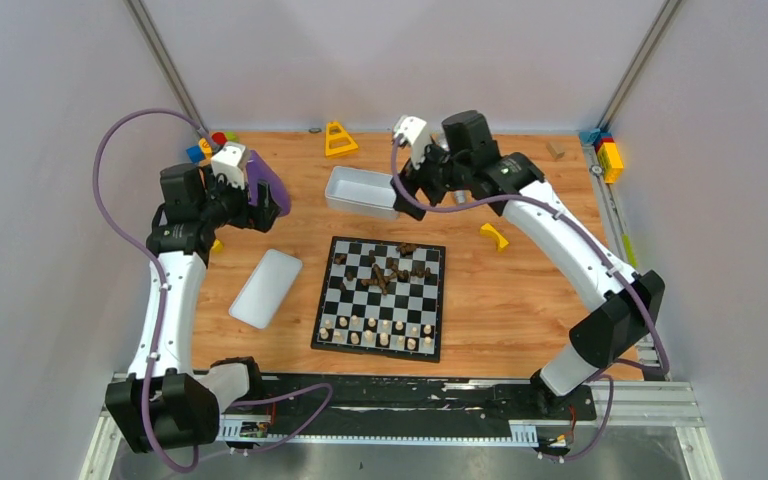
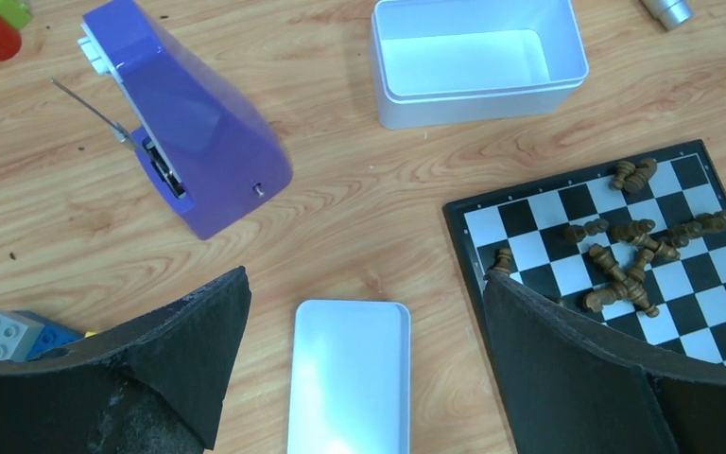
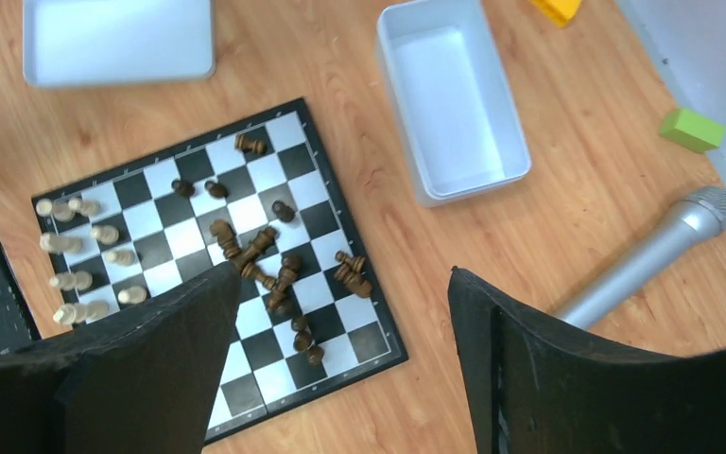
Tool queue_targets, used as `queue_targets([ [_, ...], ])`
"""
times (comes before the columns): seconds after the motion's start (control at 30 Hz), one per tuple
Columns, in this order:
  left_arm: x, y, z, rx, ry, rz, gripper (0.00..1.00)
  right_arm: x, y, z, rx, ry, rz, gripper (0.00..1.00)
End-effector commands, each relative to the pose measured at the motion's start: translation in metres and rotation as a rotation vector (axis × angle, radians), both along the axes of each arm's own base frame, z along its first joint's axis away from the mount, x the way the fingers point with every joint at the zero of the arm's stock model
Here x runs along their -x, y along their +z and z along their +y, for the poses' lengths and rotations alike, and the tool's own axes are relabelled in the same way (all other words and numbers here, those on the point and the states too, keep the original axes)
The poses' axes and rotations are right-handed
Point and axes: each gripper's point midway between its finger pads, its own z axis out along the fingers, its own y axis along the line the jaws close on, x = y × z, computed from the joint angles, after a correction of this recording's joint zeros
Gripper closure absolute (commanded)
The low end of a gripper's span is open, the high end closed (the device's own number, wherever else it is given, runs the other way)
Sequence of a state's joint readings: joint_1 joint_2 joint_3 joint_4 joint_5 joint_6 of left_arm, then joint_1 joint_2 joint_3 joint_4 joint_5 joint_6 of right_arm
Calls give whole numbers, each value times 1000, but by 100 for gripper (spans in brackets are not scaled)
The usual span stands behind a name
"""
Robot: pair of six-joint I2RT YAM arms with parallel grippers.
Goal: Set up the chess pieces on the board
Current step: Pick up the chess piece from the chessboard.
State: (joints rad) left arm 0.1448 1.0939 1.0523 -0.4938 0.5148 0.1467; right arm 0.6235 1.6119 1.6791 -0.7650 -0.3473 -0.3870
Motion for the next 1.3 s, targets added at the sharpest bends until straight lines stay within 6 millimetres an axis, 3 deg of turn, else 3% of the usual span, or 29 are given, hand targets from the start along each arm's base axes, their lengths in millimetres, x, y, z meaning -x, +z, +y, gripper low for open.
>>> queue_targets([
  [0.0,-10,12,8,-6,41,-41,0,-20,44,-13,-203,-16,-31,16],
  [0.23,-8,1,-7,47,-35,-34,0,-49,31,-54,-333,-81,102,0],
  [0.43,5,-5,-33,113,-187,-41,0,-48,-14,-78,-366,-102,224,0],
  [0.7,15,-29,-53,127,-298,80,0,-30,-94,-76,-291,-89,399,9],
  [0.87,14,-52,-73,55,-342,119,0,-14,-138,-69,-125,-87,401,19],
  [0.97,14,-57,-83,34,-359,120,0,1,-153,-66,-38,-58,375,24],
  [1.13,14,-63,-81,4,-336,128,0,25,-176,-67,116,12,332,30],
  [1.27,15,-62,-83,12,-347,117,0,32,-189,-65,184,42,312,36],
])
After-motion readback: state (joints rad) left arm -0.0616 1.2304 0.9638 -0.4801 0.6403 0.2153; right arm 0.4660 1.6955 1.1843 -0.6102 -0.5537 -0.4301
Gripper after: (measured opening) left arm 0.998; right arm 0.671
